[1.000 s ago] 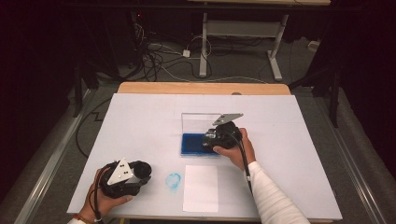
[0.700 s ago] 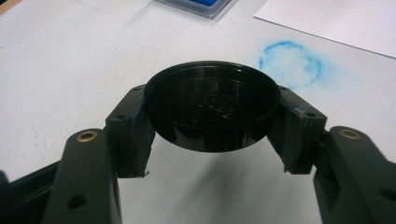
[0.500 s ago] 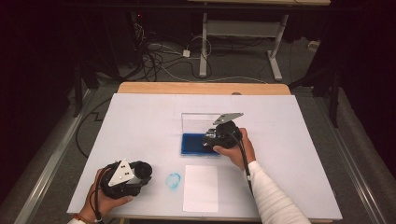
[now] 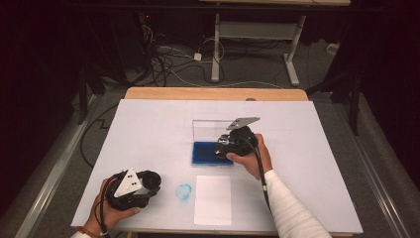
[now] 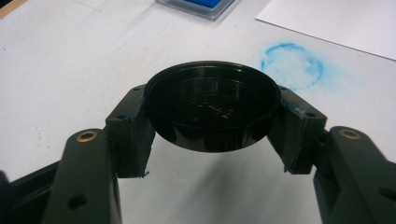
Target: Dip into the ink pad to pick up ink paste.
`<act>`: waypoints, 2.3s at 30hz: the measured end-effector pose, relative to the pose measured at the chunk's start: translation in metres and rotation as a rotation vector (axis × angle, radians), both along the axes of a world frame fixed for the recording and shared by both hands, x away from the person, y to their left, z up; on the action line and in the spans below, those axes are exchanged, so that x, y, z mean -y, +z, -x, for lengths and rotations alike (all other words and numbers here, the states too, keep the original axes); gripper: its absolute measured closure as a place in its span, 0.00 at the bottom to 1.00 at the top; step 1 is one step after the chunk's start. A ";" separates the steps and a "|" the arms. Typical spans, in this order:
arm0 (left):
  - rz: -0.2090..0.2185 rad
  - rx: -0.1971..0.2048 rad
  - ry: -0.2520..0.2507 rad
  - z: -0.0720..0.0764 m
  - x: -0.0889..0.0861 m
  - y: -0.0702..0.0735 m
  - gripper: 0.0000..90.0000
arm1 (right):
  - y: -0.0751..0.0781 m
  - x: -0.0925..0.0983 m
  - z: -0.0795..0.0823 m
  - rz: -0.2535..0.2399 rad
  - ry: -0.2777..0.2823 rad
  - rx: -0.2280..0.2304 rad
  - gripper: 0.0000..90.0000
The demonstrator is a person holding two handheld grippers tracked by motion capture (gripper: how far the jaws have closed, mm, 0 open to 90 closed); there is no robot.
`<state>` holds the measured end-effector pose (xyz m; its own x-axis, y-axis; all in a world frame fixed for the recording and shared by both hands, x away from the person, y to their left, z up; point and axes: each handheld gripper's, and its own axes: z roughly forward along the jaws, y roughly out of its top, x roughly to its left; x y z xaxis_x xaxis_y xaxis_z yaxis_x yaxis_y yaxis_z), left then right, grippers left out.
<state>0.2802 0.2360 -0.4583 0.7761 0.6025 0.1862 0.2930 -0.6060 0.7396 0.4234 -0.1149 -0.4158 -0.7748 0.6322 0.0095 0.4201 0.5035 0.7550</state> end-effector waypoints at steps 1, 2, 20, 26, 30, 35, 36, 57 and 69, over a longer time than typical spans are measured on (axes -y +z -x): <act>0.000 0.000 0.000 0.000 0.000 0.000 0.41 | 0.001 0.000 0.000 -0.003 0.001 0.005 0.63; 0.001 0.000 0.000 0.000 0.000 0.000 0.41 | 0.002 -0.001 0.001 -0.008 -0.002 0.005 0.63; 0.008 0.001 -0.001 0.000 -0.001 0.001 0.41 | 0.035 -0.012 0.009 -0.020 0.055 0.056 0.63; 0.007 0.000 -0.002 0.000 -0.001 0.001 0.41 | 0.042 -0.015 0.010 -0.012 0.062 0.067 0.63; 0.007 -0.001 0.000 0.000 -0.001 0.001 0.41 | 0.046 -0.019 0.011 -0.013 0.073 0.076 0.63; 0.011 0.000 0.000 0.000 -0.002 0.001 0.41 | 0.051 -0.024 0.011 -0.010 0.081 0.081 0.63; 0.011 0.000 0.000 0.000 -0.002 0.001 0.41 | 0.051 -0.025 0.011 -0.011 0.081 0.084 0.63; 0.007 -0.004 0.001 0.000 -0.003 0.001 0.41 | 0.019 -0.043 -0.001 0.027 0.083 0.031 0.63; 0.005 -0.005 0.001 0.000 -0.003 0.000 0.41 | -0.009 -0.055 -0.008 0.044 0.078 -0.019 0.63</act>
<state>0.2807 0.2387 -0.4585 0.7763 0.6042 0.1798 0.2971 -0.6022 0.7410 0.4313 -0.0602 -0.4249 -0.8216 0.5701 -0.0022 0.3922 0.5680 0.7236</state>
